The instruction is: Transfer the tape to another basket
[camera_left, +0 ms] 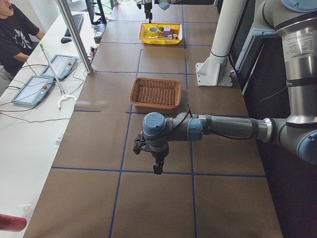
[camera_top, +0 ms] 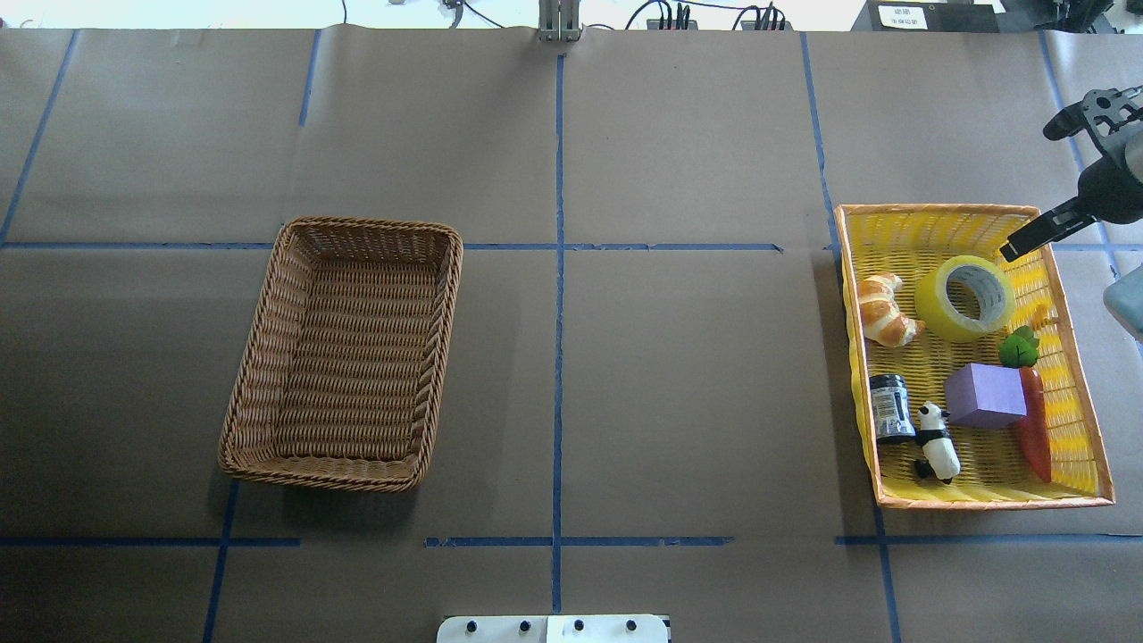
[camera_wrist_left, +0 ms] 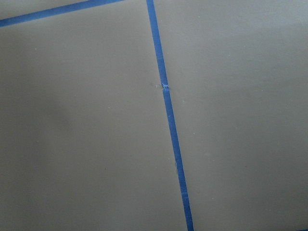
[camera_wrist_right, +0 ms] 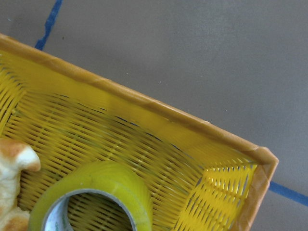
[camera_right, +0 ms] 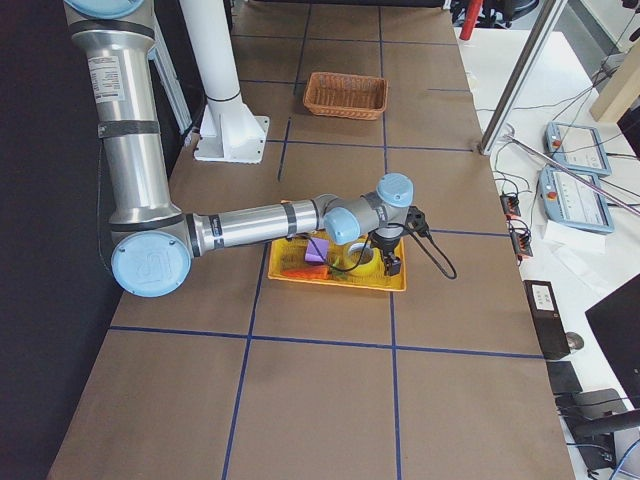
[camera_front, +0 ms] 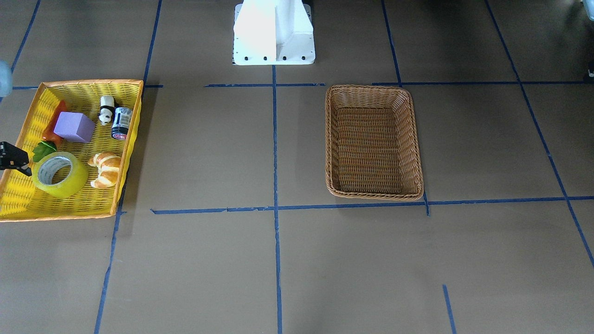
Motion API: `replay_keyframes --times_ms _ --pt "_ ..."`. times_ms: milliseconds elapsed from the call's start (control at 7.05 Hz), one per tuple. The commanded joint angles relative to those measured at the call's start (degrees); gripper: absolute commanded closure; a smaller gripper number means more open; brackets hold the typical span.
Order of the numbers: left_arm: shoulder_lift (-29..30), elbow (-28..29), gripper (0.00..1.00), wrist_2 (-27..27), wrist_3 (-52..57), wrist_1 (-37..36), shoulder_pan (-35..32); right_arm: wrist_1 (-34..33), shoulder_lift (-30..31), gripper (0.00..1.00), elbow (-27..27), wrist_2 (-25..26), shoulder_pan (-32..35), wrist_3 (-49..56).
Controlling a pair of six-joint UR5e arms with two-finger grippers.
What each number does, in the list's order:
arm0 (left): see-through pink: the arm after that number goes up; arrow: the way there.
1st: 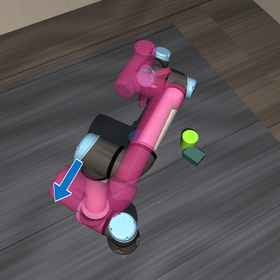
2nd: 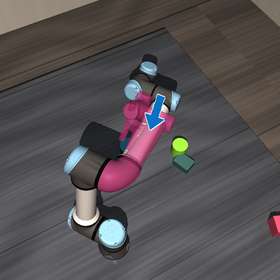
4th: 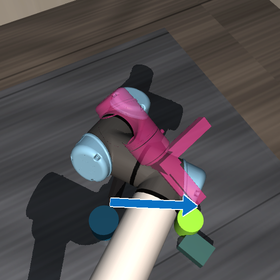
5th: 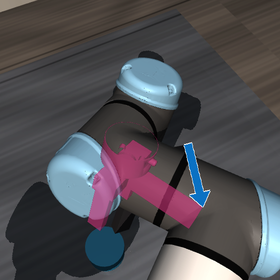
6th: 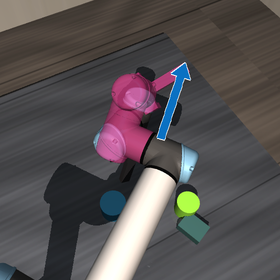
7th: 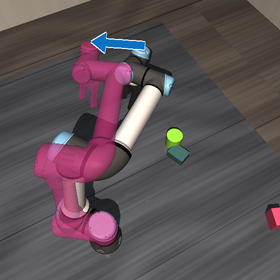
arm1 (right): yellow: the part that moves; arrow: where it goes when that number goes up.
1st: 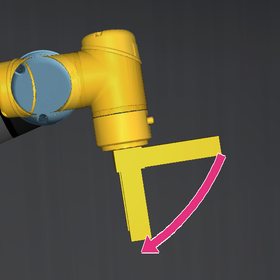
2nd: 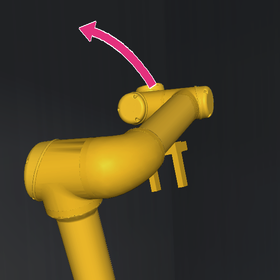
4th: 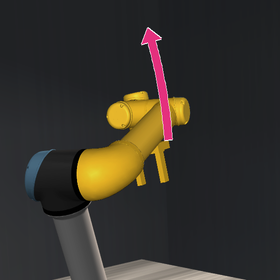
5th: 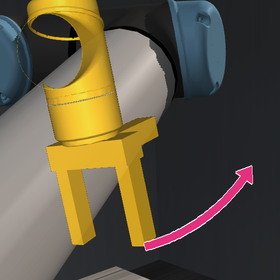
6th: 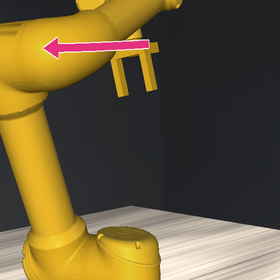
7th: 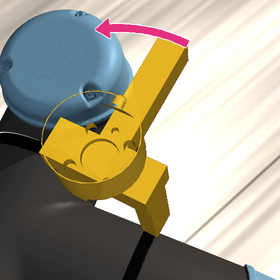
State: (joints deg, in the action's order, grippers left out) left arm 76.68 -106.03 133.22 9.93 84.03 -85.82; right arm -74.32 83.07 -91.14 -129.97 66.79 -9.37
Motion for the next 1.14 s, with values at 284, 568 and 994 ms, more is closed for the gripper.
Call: replay_keyframes --times_ms 284,568,994 --pt "0.0 0.4 0.0 0.0 0.0 0.0 0.0 0.3 -0.2 0.0 2.3 2.0 -4.4 -1.7" --pt "0.0 0.6 0.0 -0.1 0.0 0.0 0.0 0.3 -0.3 0.0 3.2 3.0 -6.0 -1.7" --pt "0.0 0.6 0.0 -0.1 0.0 0.0 0.0 0.3 -0.8 0.48 3.7 3.0 -6.9 -1.1"
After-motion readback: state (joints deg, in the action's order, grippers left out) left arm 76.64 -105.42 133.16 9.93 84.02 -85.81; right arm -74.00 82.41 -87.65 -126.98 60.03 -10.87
